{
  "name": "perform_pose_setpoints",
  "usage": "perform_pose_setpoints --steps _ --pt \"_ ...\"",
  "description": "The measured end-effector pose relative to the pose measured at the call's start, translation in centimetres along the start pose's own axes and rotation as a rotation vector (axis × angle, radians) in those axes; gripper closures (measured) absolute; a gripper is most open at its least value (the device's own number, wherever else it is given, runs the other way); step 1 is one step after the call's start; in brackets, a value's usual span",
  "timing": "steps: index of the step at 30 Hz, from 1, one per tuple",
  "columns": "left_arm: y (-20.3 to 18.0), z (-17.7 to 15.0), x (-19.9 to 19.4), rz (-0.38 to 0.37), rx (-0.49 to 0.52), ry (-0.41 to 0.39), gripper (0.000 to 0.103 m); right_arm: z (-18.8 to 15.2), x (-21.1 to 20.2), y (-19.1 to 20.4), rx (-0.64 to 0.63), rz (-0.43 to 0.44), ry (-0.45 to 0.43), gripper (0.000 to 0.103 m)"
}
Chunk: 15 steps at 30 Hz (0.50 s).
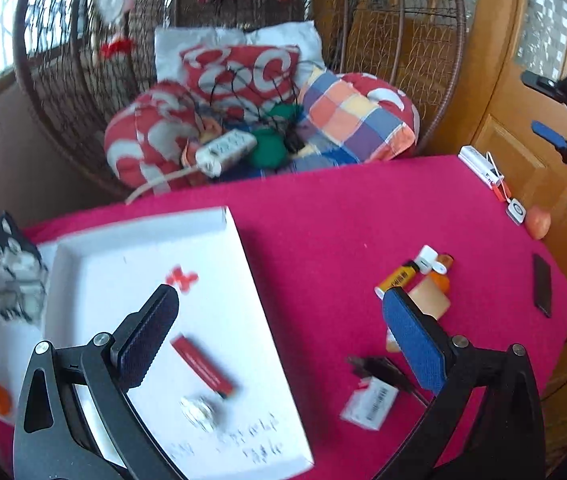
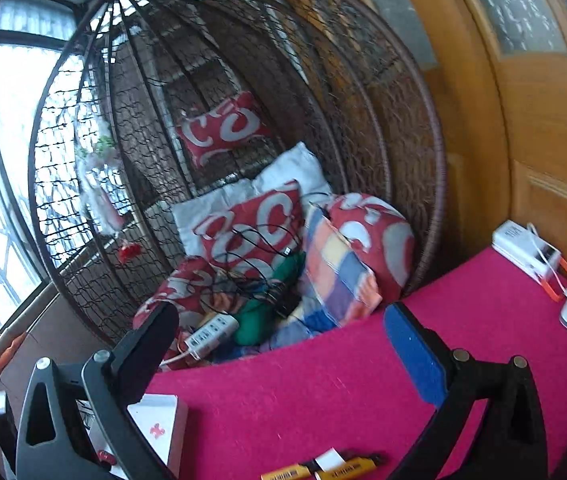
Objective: Organize rigid objects
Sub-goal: 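Withdraw both tools from the tray back toward the remaining items, then grasp the white barcode card with the left tool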
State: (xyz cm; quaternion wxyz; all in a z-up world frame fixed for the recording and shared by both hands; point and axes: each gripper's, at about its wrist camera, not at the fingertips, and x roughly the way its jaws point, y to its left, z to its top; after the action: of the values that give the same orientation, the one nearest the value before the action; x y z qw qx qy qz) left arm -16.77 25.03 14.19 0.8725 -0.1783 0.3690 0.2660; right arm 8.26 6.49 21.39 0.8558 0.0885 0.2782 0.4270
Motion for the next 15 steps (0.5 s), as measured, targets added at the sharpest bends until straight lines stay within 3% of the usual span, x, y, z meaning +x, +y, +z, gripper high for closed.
perform_pose_setpoints --steps 5,15 --pt "-1.4 -1.9 -0.5 -0.013 -0.011 0.040 0.000 0.2 -2.1 -1.4 0.010 -0.055 0.036 0.000" --pt "-4.2 -6.8 1.6 -0.073 -0.031 0.199 0.000 2.4 -3.9 -2.2 -0.052 -0.116 0.111 0.000"
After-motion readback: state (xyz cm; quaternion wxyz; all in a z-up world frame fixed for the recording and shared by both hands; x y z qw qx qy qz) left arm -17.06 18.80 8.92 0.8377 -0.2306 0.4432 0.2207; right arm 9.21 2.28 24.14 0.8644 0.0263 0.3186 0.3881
